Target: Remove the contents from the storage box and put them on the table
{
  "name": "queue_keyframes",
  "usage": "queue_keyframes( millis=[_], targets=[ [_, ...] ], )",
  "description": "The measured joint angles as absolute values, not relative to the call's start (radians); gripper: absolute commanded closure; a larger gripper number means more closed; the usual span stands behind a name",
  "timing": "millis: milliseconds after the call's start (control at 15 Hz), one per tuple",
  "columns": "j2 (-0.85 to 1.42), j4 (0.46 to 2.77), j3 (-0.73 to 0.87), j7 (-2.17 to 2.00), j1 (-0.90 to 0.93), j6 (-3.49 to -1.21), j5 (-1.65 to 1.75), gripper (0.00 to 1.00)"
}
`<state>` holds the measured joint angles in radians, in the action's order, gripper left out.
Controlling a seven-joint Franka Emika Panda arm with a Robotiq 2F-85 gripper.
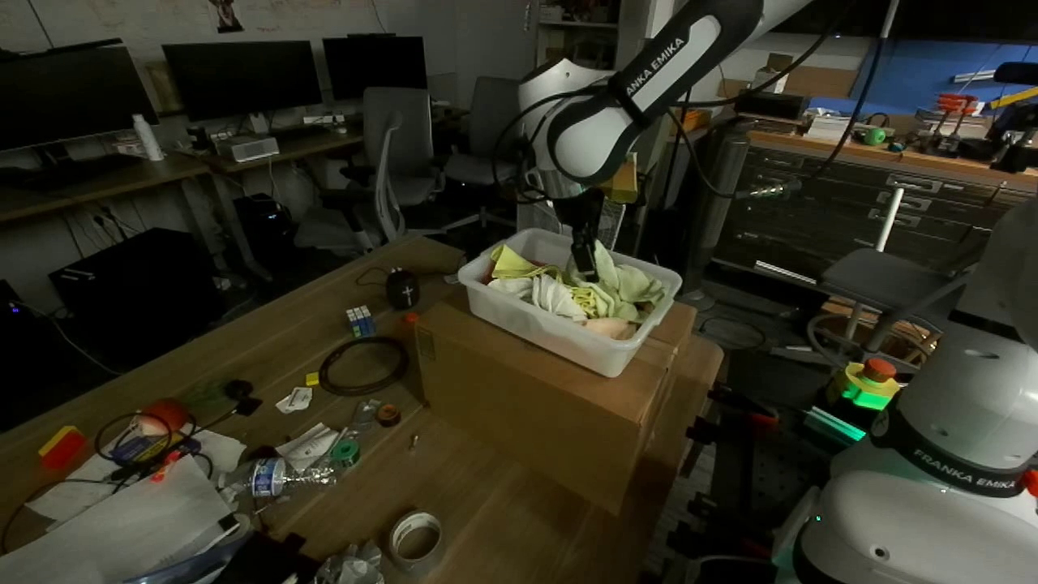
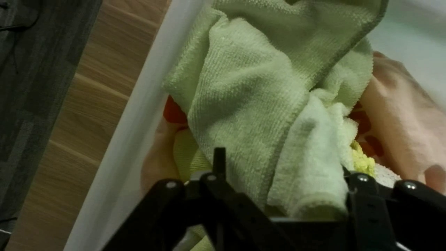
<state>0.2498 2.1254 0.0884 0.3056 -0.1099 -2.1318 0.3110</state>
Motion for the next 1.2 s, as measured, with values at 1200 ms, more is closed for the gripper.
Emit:
queue_keyframes(
  millis=[1200],
  targets=[
    [-0.014, 2.138, 0.117, 0.309, -0.136, -2.064, 0.246, 0.99]
  ],
)
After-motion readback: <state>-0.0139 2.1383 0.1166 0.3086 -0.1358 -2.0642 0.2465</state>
